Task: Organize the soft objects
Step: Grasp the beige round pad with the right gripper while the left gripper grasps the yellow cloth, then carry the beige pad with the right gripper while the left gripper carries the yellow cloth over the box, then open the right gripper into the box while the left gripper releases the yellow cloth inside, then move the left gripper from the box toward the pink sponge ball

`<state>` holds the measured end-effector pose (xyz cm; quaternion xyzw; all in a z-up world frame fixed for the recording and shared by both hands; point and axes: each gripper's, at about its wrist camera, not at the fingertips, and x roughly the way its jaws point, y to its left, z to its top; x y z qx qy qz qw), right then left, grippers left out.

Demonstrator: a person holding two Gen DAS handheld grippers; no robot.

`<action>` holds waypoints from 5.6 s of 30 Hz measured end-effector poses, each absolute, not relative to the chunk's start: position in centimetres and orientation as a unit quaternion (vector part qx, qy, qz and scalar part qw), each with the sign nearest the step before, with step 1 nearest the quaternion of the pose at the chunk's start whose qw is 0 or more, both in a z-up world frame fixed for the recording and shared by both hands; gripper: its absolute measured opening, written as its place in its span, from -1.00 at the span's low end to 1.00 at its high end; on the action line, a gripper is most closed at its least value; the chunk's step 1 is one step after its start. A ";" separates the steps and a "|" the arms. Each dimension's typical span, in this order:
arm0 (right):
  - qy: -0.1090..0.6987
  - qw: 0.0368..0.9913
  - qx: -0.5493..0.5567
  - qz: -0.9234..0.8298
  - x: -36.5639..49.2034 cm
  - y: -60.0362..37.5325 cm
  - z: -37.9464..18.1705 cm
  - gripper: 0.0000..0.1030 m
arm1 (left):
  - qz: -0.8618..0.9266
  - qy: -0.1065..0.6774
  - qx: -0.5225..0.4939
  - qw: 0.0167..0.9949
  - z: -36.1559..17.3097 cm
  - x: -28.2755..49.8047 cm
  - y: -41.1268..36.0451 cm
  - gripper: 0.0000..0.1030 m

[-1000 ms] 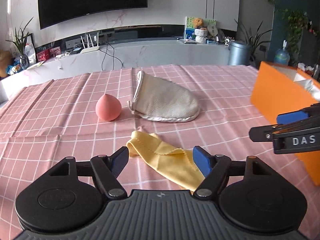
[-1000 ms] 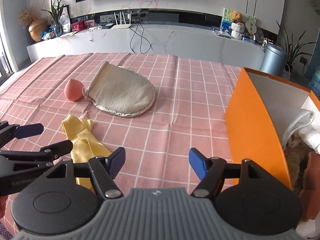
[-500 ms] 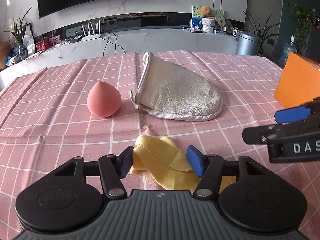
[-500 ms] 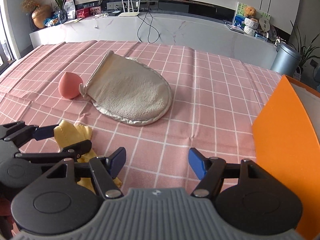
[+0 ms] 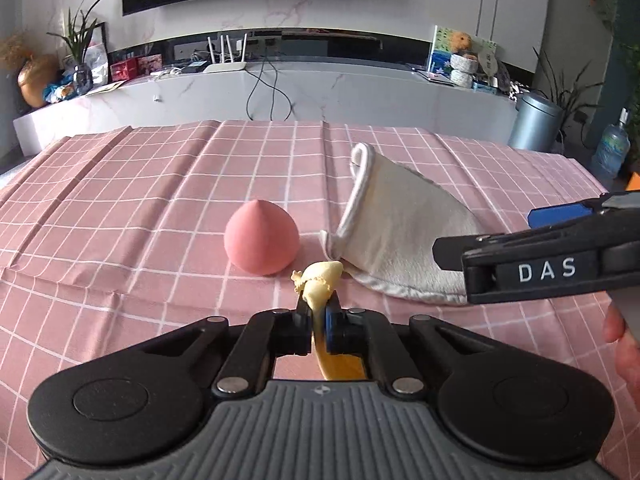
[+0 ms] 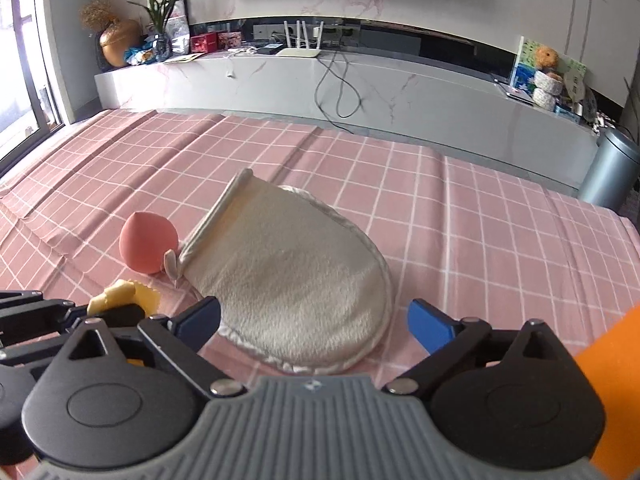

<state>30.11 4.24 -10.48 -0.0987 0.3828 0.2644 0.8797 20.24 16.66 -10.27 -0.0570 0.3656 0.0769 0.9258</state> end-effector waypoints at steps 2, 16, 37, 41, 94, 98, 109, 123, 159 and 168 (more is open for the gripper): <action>0.389 0.869 -0.119 0.280 31.6 5.6 -11.3 0.94 | 0.084 0.365 -0.059 0.925 -10.1 20.8 17.3 -0.88; 0.403 0.853 -0.139 0.302 32.9 7.2 -13.9 0.23 | 0.087 0.374 -0.083 0.920 -10.2 21.0 18.0 -0.85; 0.377 0.885 -0.076 0.264 21.9 -0.4 -5.0 -0.82 | 0.044 0.304 -0.088 0.947 -2.4 14.9 14.3 -0.89; 0.364 0.897 -0.053 0.246 19.0 -4.1 -2.2 -0.82 | 0.016 0.280 -0.088 0.956 -0.1 13.7 12.5 -0.89; 0.437 0.899 0.026 0.032 15.2 -30.1 -2.2 0.04 | -0.290 0.397 -0.003 0.871 -2.2 18.8 -11.7 -0.09; 0.440 0.896 0.043 0.045 15.8 -30.4 -2.1 -0.26 | -0.297 0.395 -0.010 0.869 -1.6 18.5 -11.1 -0.53; 0.495 0.864 0.066 0.059 18.0 -29.0 -5.5 -0.64 | -0.284 0.427 0.014 0.858 -3.0 19.0 -11.6 -0.75; 0.468 0.882 0.033 0.048 16.7 -27.4 -3.4 -0.25 | -0.273 0.392 -0.006 0.878 -1.2 17.4 -9.3 -0.71; 0.408 0.895 -0.082 0.162 18.0 -6.2 -7.4 0.43 | 0.019 0.328 -0.123 0.936 -6.8 11.3 17.4 -0.40; 0.412 0.898 -0.092 0.127 20.0 -4.7 -10.1 0.52 | 0.046 0.314 -0.101 0.943 -8.0 13.6 19.4 0.28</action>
